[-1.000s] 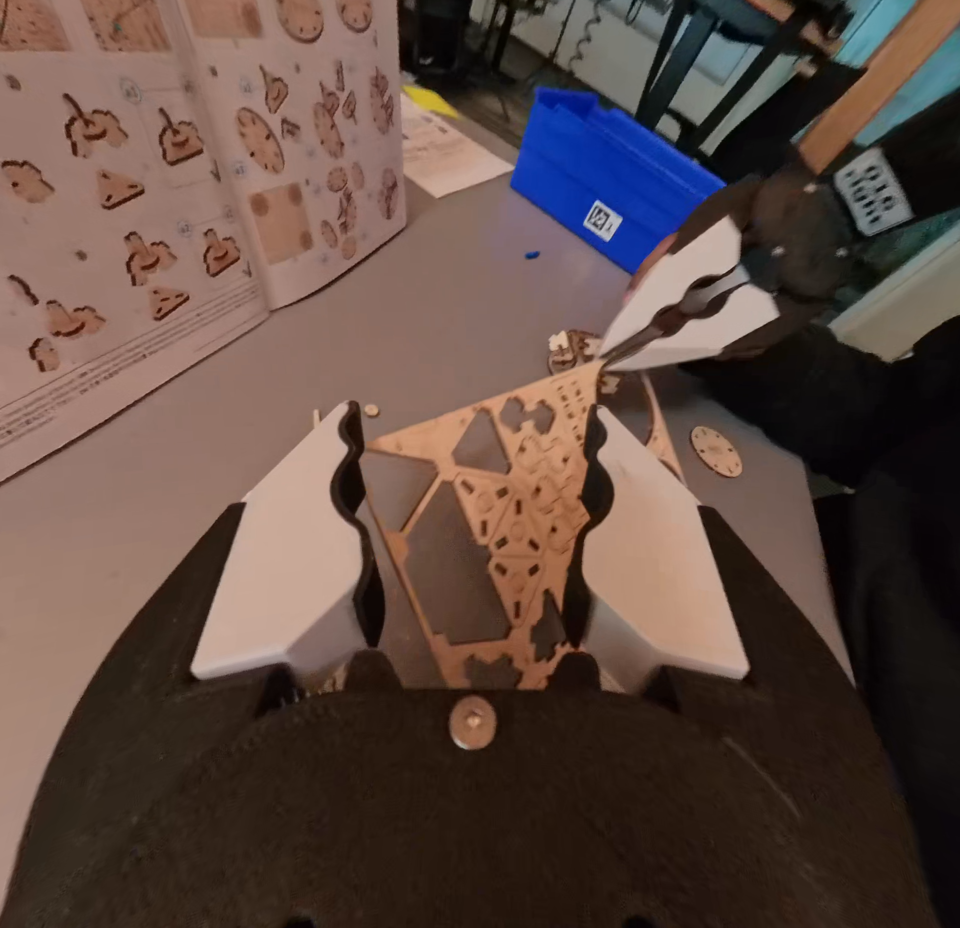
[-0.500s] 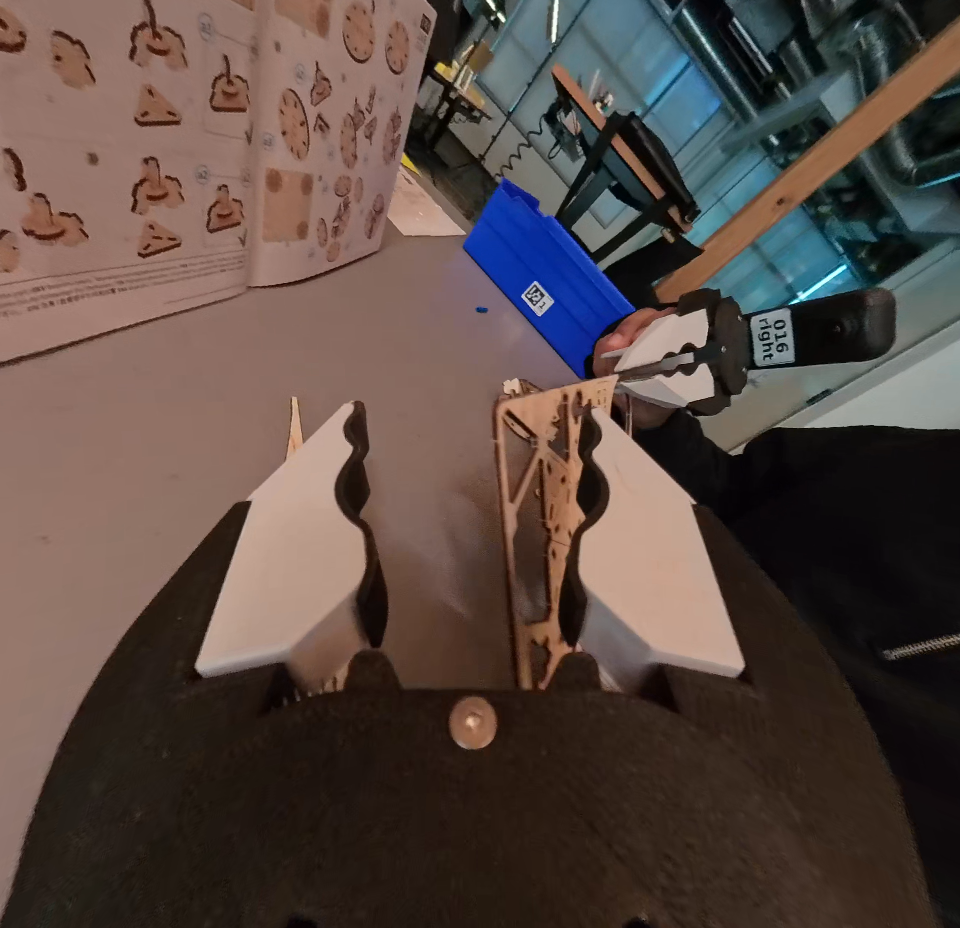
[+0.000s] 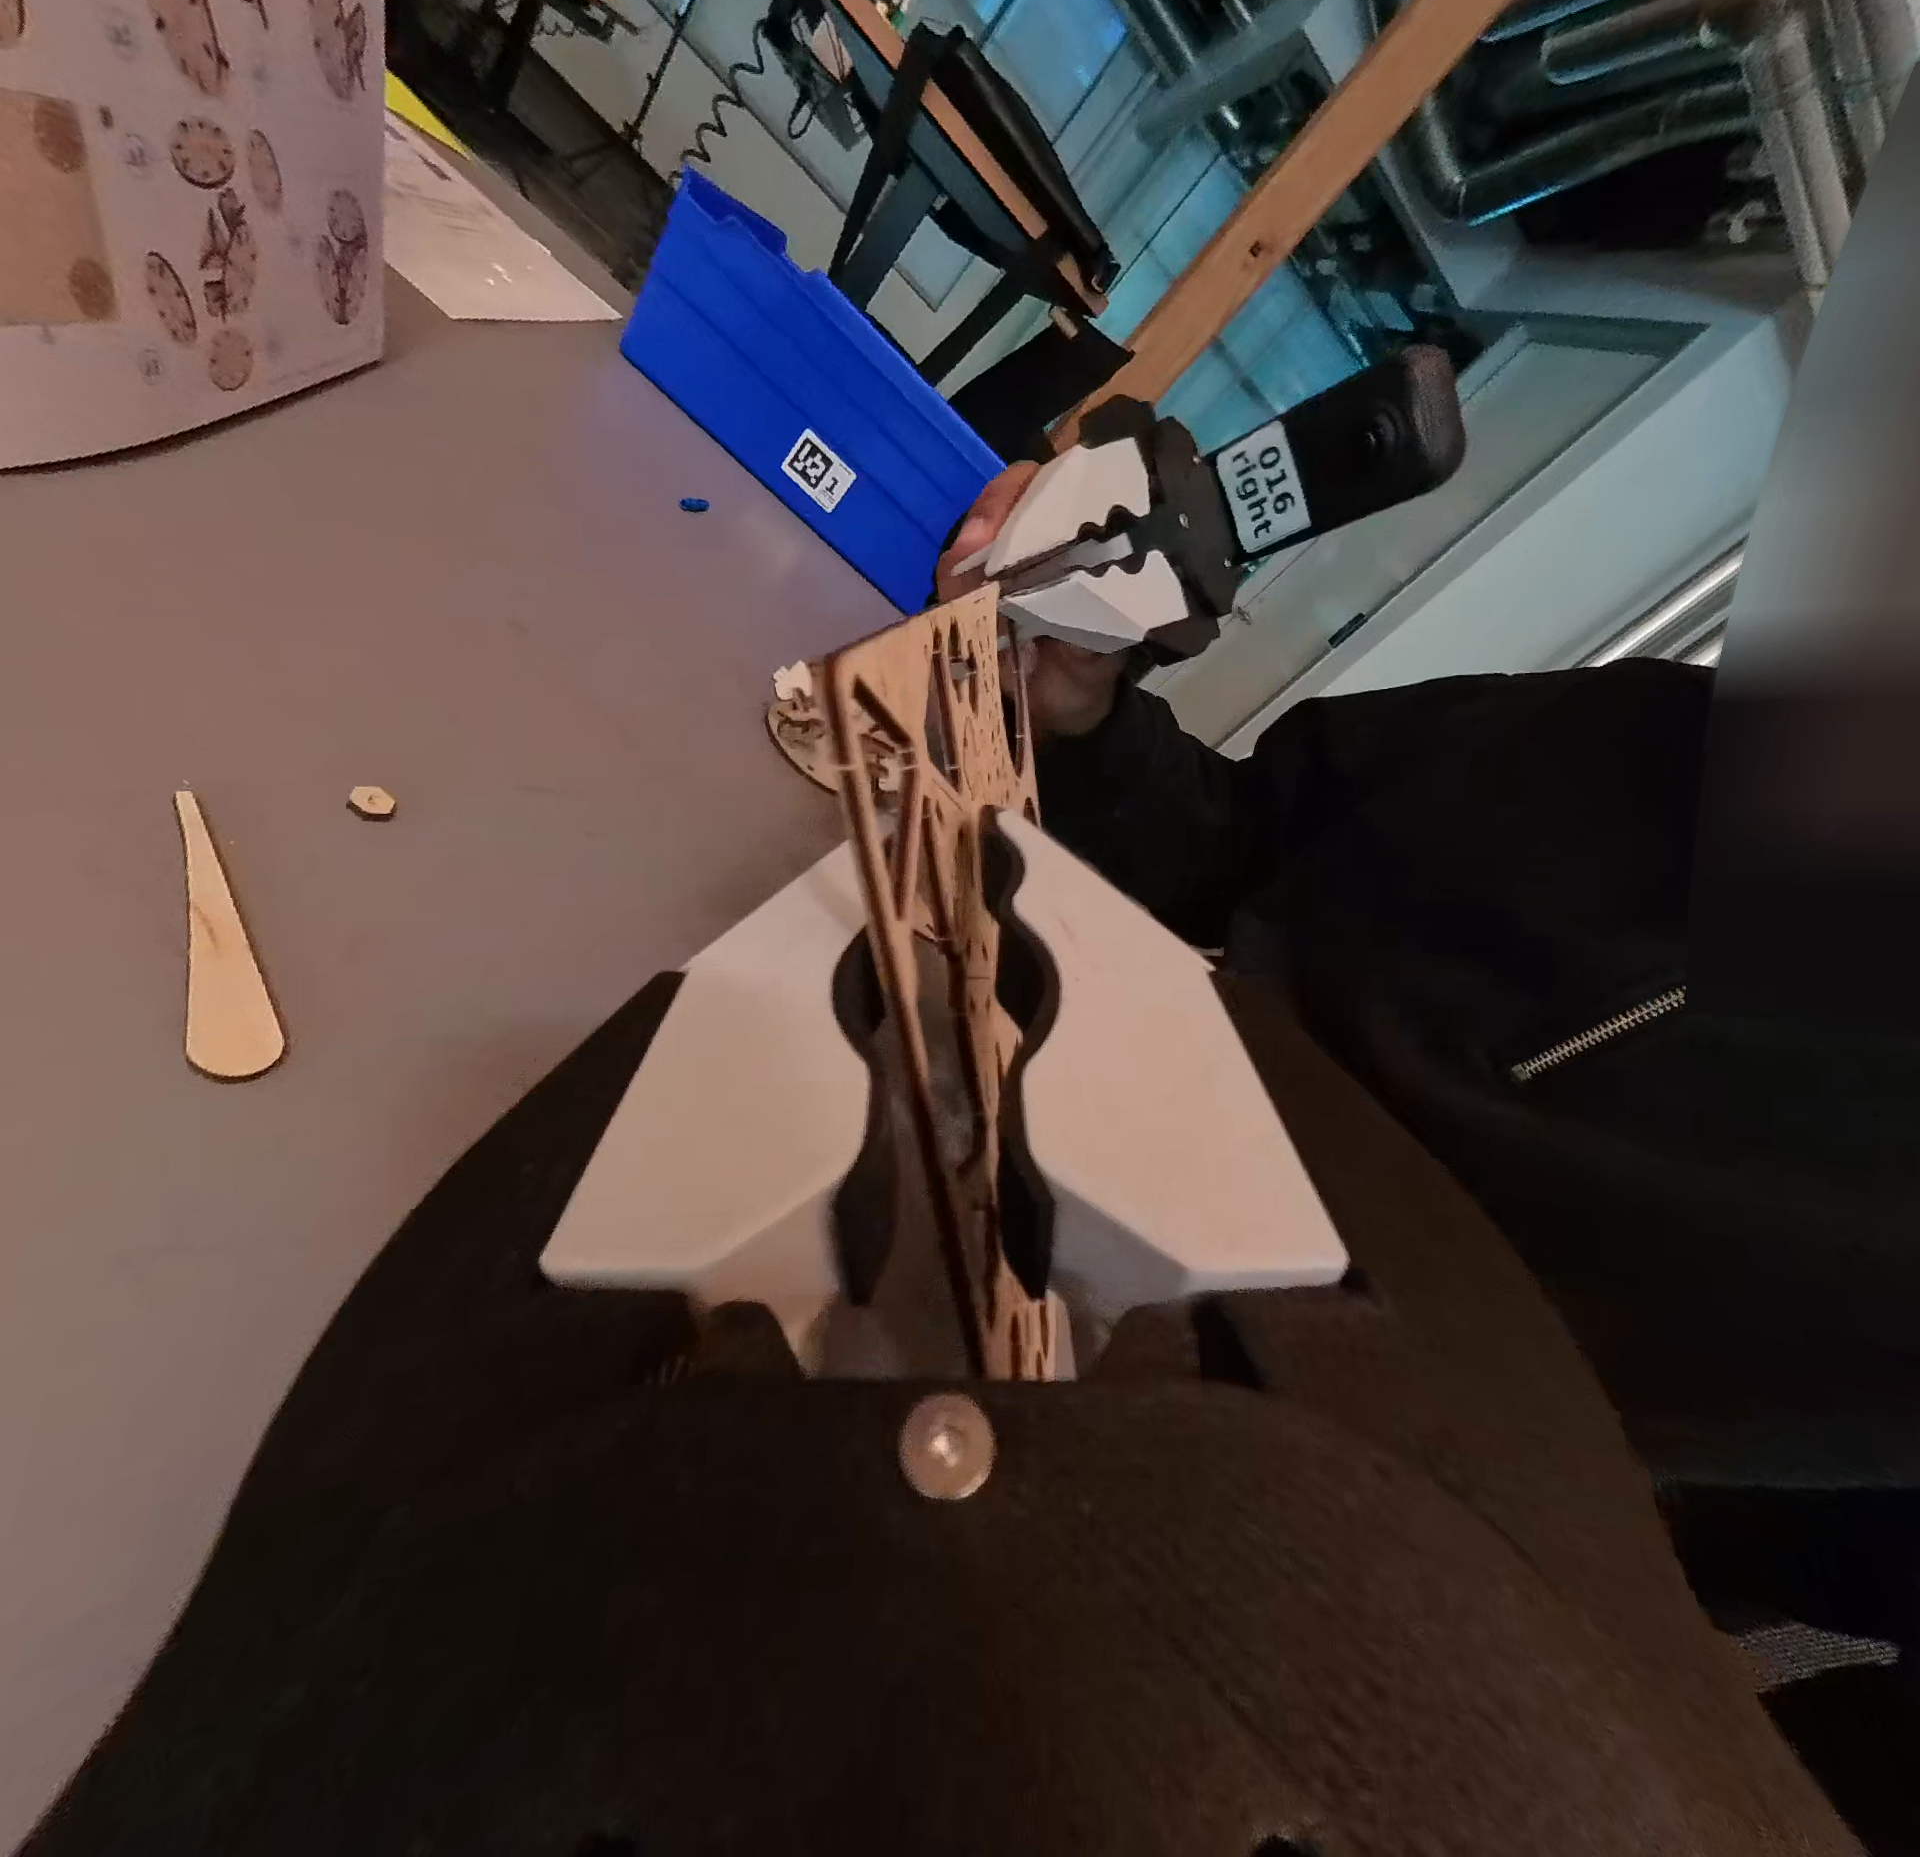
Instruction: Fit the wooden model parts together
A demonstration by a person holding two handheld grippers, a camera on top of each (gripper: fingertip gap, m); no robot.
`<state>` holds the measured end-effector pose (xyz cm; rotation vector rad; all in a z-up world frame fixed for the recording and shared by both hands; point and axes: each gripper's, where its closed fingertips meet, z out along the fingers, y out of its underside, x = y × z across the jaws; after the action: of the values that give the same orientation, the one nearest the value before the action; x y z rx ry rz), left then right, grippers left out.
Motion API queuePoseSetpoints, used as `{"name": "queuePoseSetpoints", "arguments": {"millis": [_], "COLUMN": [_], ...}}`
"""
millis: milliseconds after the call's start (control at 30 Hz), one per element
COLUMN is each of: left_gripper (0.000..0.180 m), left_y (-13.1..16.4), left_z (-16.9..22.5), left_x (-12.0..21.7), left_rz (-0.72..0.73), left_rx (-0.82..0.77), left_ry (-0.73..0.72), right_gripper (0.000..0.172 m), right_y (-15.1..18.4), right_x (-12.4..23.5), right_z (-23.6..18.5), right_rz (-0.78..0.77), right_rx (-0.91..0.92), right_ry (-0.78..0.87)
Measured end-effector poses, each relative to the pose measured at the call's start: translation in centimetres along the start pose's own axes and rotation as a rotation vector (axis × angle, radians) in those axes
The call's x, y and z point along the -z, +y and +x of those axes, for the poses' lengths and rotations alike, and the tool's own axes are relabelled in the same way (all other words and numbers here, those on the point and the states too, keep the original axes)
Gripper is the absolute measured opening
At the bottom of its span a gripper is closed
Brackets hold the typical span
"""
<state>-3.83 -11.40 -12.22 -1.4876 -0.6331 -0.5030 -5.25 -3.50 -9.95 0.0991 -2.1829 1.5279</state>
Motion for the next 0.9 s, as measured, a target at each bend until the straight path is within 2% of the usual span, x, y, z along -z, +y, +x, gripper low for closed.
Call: {"name": "queuePoseSetpoints", "arguments": {"millis": [100, 333, 600, 900], "left_gripper": [0.002, 0.002, 0.001, 0.001], "left_y": [-0.2, -0.4, -0.8, -1.1], "left_z": [0.3, 0.4, 1.4, 2.7], "left_x": [-0.1, -0.1, -0.5, -0.9], "left_rz": [0.011, 0.020, 0.032, 0.035], "left_rx": [-0.001, -0.020, -0.069, -0.136], "left_ry": [0.017, 0.004, 0.020, 0.022], "right_gripper": [0.001, 0.002, 0.015, 0.029], "right_y": [0.5, 0.4, -1.4, -1.7], "right_x": [-0.1, -0.2, 0.8, 0.4], "right_z": [0.3, 0.6, 1.6, 0.9], "right_rz": [-0.005, 0.017, 0.141, 0.177], "right_rx": [-0.009, -0.047, -0.259, -0.513], "right_ry": [0.010, 0.019, -0.014, -0.163]}}
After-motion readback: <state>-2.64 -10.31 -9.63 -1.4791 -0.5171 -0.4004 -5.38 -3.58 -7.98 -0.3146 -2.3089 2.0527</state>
